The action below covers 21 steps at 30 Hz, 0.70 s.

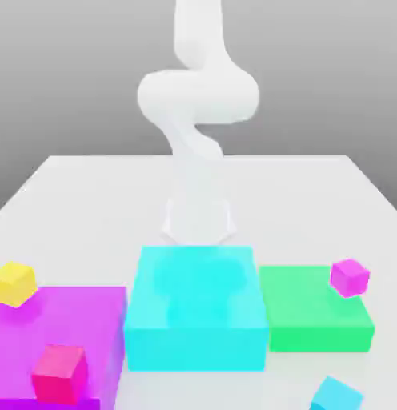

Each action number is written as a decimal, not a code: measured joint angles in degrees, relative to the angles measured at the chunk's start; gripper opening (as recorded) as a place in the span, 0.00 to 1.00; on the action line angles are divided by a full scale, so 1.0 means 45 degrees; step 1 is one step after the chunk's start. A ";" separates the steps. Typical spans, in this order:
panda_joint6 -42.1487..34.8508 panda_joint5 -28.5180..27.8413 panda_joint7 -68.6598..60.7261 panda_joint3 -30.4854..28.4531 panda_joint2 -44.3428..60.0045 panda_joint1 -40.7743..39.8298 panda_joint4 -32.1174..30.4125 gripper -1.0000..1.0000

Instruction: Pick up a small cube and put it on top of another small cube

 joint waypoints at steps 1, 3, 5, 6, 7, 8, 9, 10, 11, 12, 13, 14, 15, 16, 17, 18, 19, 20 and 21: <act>0.0138 0.0040 -0.0265 -0.0005 0.0502 0.0149 0.0025 0.50; 0.0391 0.0112 -0.0771 -0.0022 0.1455 0.0445 0.0076 0.50; 0.0640 0.0169 -0.1254 -0.0041 0.2386 0.0741 0.0126 0.50; 0.0764 0.0205 -0.1500 -0.0037 0.2849 0.0873 0.0150 0.50; 0.0888 0.0234 -0.1740 -0.0036 0.3312 0.1011 0.0175 0.50; 0.1012 0.0274 -0.1987 -0.0015 0.3774 0.1125 0.0199 0.50; 0.1135 0.0299 -0.2226 0.0001 0.4236 0.1248 0.0224 0.50; 0.1259 0.0335 -0.2470 0.0031 0.4697 0.1357 0.0248 0.50; 0.1382 0.0364 -0.2710 0.0060 0.5159 0.1467 0.0272 0.50; 0.1506 0.0389 -0.2946 0.0094 0.5620 0.1573 0.0296 0.50; 0.1626 0.0400 -0.3177 0.0133 0.6082 0.1674 0.0322 0.50; 0.1752 0.0417 -0.3407 0.0181 0.6543 0.1767 0.0346 0.50; 0.1877 0.0425 -0.3631 0.0233 0.7005 0.1854 0.0370 0.50; 0.2002 0.0426 -0.3850 0.0302 0.7466 0.1933 0.0394 0.50; 0.2127 0.0416 -0.4062 0.0372 0.7927 0.2063 0.0418 0.50; 0.2252 0.0393 -0.4265 0.0428 0.8388 0.2163 0.0442 0.50; 0.2377 0.0360 -0.4461 0.0477 0.8849 0.2299 0.0466 0.50; 0.2501 0.0324 -0.4652 0.0520 0.9311 0.2428 0.0490 0.50; 0.2621 0.0267 -0.4834 0.0547 0.9772 0.2516 0.0515 0.50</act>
